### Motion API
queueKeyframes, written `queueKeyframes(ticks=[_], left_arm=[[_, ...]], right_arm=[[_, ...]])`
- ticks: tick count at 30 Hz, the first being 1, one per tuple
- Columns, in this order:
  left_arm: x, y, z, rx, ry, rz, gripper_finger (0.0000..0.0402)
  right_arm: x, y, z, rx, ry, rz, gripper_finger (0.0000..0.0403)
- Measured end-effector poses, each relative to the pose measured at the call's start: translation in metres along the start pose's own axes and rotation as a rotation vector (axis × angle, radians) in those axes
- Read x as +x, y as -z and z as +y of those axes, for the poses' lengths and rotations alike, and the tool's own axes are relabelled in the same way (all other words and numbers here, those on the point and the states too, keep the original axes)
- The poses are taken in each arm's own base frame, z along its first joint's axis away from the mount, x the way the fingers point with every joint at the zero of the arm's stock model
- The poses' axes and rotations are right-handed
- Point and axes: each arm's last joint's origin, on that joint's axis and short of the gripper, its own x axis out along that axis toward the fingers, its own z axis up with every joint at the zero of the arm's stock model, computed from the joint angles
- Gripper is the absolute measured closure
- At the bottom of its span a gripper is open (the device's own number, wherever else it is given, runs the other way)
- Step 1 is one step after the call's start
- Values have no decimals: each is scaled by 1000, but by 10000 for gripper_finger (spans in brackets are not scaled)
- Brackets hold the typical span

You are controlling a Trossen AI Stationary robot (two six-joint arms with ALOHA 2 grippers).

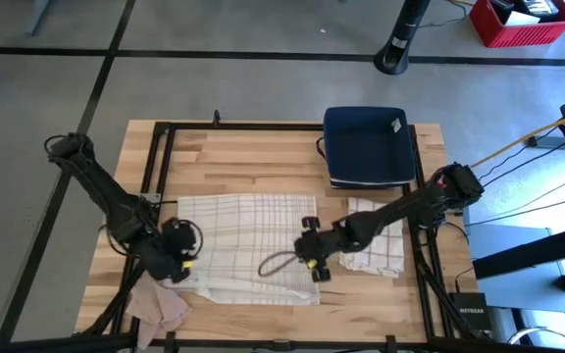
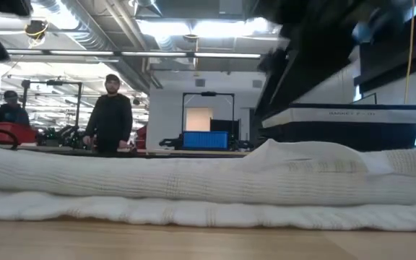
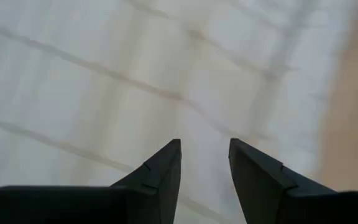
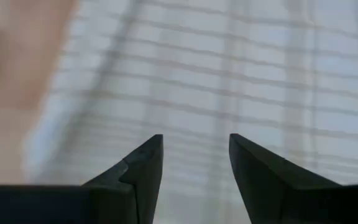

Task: Fold towel
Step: Fold the white plaid towel

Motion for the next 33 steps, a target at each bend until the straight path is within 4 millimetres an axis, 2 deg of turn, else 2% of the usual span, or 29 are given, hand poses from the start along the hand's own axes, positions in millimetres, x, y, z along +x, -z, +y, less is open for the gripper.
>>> queueKeyframes(ticks=[4, 8, 13, 18, 21, 23, 28, 31, 33], left_arm=[[28, 6, 16, -8, -125, 18, 278], [50, 11, 27, -12, -193, 60, 279], [68, 7, 41, -18, -301, 94, 279], [82, -4, 54, -94, -400, 80, 279], [85, -13, 60, -144, -417, 60, 279], [84, -20, 61, -156, -419, 59, 279], [61, -44, 40, -103, -282, 38, 279], [41, -55, 11, -44, -94, -23, 279], [29, -56, -10, 14, 35, -45, 279]], right_arm=[[25, 16, -19, 24, 17, 11, 217], [38, 34, -33, -3, 37, 114, 217], [35, 43, -64, -62, 152, 221, 217], [30, 49, -98, -80, 262, 322, 217], [20, 50, -111, -76, 301, 416, 217], [12, 42, -115, -73, 314, 434, 217], [-10, 16, -110, -9, 244, 321, 217], [-10, 7, -102, 38, 154, 222, 217], [-7, 1, -94, 58, 91, 142, 217]])
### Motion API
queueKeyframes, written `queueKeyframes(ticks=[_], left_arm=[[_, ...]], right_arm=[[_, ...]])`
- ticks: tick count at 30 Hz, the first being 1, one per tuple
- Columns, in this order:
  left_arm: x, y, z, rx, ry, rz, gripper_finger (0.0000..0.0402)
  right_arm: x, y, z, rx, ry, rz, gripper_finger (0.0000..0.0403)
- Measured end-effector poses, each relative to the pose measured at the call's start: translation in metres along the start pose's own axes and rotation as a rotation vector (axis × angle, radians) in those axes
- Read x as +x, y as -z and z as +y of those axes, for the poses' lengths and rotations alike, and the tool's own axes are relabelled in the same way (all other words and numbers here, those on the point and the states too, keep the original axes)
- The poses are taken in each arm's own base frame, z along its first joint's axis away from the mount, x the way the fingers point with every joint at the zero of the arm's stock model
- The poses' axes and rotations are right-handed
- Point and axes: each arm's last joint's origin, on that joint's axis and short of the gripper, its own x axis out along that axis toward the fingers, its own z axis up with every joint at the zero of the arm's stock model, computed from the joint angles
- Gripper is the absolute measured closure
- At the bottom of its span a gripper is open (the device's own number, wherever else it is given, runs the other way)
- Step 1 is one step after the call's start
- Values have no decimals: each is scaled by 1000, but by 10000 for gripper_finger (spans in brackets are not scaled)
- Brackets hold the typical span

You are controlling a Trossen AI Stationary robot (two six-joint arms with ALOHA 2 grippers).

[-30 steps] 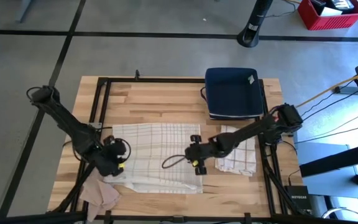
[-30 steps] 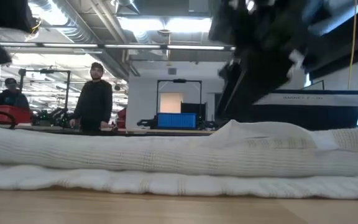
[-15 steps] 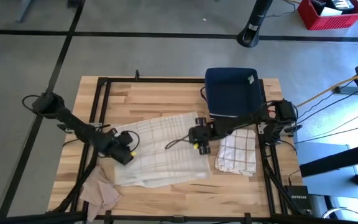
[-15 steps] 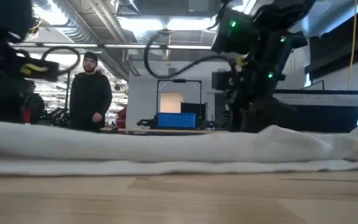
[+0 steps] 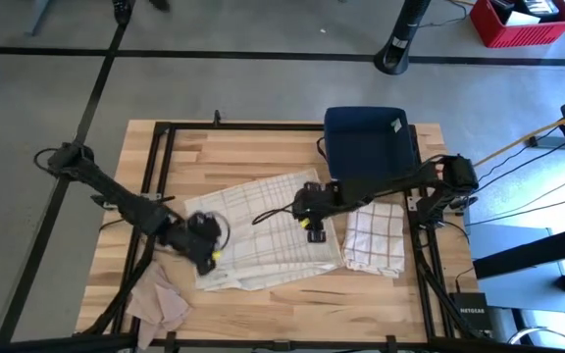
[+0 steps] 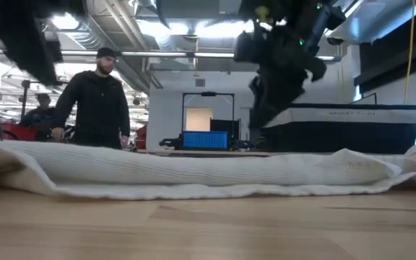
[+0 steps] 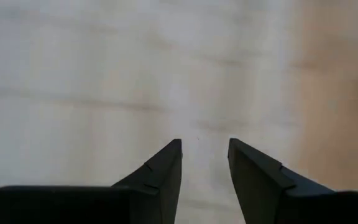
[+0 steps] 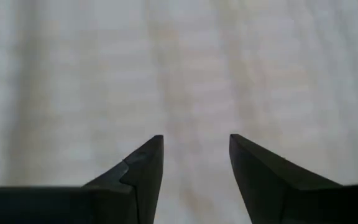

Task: Fold towel
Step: Fold the white plaid towel

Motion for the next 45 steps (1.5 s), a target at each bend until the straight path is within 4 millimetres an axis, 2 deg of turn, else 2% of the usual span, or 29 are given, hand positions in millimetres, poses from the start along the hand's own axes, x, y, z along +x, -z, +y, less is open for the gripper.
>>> queueKeyframes(ticks=[2, 5, 11, 14, 18, 22, 28, 31, 38, 45], left_arm=[[-7, 4, -22, 54, 119, -30, 279], [-4, 18, -46, 124, 187, -20, 279], [17, 44, -85, 125, 192, 115, 279], [32, 52, -97, 100, 172, 182, 279], [50, 62, -98, 32, 113, 253, 279], [59, 66, -94, -31, 38, 263, 279], [68, 71, -86, -66, -87, 240, 279], [73, 73, -87, -70, -92, 243, 279], [71, 82, -96, -108, -9, 362, 279], [63, 96, -101, -141, 49, 597, 279]], right_arm=[[4, -4, 12, 8, -62, -73, 217], [10, -9, 32, 9, -108, -195, 217], [15, -14, 66, 1, -117, -329, 217], [17, -14, 78, -12, -66, -368, 217], [36, -7, 88, -34, 16, -329, 217], [52, 1, 86, -35, 97, -270, 217], [54, 2, 86, -38, 122, -264, 217], [57, 3, 86, -33, 125, -257, 217], [77, 14, 86, -5, 153, -170, 217], [82, 18, 85, -11, 220, -144, 217]])
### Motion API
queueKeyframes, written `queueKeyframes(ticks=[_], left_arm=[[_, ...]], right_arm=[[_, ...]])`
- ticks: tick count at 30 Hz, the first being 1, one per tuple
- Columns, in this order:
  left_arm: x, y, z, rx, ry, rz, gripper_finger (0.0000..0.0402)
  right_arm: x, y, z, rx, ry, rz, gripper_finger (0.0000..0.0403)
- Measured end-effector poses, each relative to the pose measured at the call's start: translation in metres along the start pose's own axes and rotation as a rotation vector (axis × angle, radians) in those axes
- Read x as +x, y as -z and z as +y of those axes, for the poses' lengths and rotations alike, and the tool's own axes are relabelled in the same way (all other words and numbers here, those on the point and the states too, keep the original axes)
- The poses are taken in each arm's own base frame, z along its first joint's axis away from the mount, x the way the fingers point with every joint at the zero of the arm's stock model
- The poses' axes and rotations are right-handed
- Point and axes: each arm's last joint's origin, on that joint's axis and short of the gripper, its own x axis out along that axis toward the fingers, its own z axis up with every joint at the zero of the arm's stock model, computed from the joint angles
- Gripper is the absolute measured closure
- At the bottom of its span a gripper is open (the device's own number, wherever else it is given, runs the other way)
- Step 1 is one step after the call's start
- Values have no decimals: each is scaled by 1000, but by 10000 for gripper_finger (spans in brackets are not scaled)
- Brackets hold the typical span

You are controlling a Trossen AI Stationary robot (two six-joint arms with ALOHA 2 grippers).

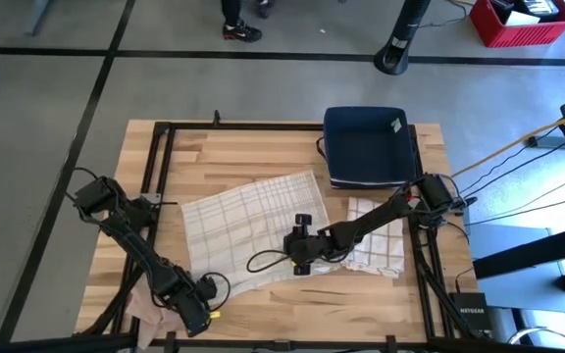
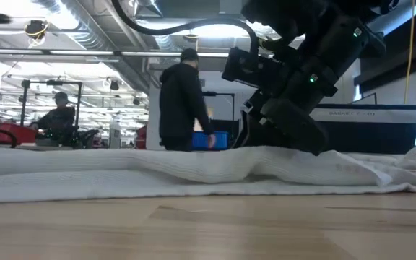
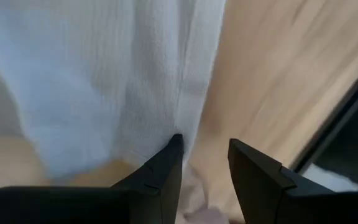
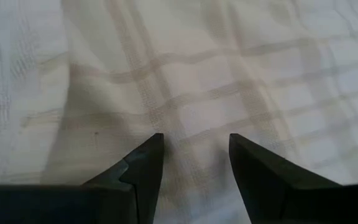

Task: Fold towel
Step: Fold the white plaid towel

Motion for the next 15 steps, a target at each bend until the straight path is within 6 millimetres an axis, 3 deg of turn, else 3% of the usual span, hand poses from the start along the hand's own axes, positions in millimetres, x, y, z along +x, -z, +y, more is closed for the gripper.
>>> queueKeyframes(ticks=[7, 15], left_arm=[[-10, -5, 0, -8, 39, 12, 279], [-60, -12, 3, 32, 119, -233, 279]], right_arm=[[0, -1, 0, 2, 6, -16, 217], [0, -5, 0, -15, -1, -21, 217]])
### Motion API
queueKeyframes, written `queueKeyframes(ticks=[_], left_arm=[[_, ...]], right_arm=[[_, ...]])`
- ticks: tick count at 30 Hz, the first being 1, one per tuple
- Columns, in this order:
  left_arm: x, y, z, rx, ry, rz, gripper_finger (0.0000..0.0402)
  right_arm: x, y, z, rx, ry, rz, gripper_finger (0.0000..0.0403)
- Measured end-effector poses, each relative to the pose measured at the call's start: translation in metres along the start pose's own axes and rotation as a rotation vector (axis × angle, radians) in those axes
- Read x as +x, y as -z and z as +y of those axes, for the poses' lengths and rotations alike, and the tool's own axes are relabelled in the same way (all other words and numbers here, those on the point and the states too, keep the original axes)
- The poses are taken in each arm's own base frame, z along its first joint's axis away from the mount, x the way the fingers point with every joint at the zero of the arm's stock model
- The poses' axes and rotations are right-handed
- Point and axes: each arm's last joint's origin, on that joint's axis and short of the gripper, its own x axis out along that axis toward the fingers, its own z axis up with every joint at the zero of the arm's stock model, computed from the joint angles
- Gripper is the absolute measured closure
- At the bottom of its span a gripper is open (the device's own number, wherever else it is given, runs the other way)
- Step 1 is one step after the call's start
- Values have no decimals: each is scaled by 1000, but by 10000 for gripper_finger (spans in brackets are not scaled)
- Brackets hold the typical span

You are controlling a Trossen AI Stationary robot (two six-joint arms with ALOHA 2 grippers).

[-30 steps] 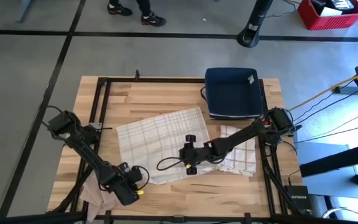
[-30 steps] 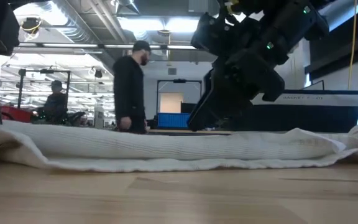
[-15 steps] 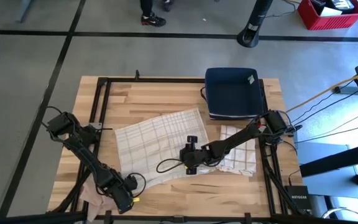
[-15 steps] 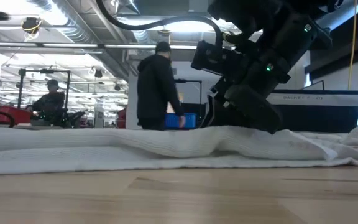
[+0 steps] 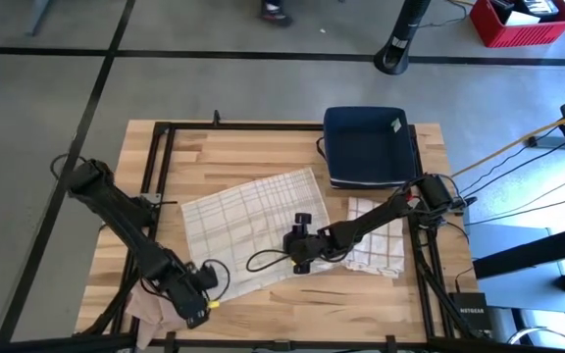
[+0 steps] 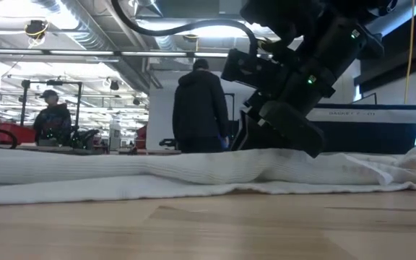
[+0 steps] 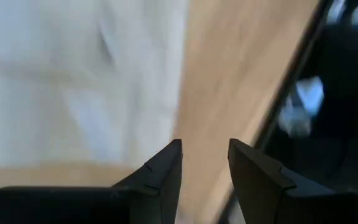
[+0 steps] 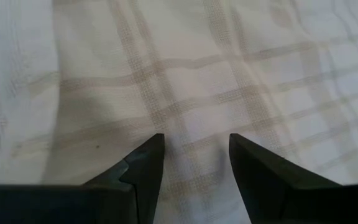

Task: Fold towel
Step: Fold the white plaid towel

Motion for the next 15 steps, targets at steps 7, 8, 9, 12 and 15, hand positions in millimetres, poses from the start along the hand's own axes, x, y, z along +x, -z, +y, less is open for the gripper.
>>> queueKeyframes(ticks=[7, 8, 9, 12, 15], left_arm=[[-5, -1, 26, -28, -214, -167, 279], [-2, 1, 29, -51, -216, -138, 279], [2, 2, 31, -71, -210, -109, 279], [10, 5, 34, -115, -163, -73, 279], [11, 5, 33, -118, -138, -78, 279]], right_arm=[[0, -3, 1, -6, -37, -4, 217], [0, -3, 1, -6, -40, -4, 217], [0, -3, 1, -6, -41, -4, 217], [0, -4, 1, -6, -41, -4, 217], [0, -4, 1, -6, -41, -5, 217]])
